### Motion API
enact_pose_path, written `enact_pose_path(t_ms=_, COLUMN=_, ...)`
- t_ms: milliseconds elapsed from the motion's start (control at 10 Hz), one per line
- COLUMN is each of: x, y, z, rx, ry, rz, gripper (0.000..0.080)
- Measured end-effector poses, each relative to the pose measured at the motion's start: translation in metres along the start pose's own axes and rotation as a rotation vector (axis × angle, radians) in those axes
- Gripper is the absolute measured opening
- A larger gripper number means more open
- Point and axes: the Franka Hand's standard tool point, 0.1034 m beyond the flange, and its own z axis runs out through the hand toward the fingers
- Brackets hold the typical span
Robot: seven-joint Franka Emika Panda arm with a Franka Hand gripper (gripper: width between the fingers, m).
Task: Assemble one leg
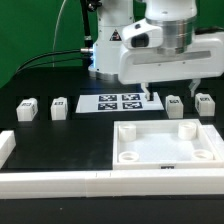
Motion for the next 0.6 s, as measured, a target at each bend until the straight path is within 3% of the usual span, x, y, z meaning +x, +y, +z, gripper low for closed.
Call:
enact_pose_path(t_ms=400, x=-0.016, y=-0.055, z=0.007, rx=0.004, ry=-0.003, rz=0.002, gripper=0.0649)
enact_pose_path(t_ms=600, x=-0.013, y=-0.067, z=0.007, rx=0.005, ry=-0.003, rz=-0.016, gripper=0.0649)
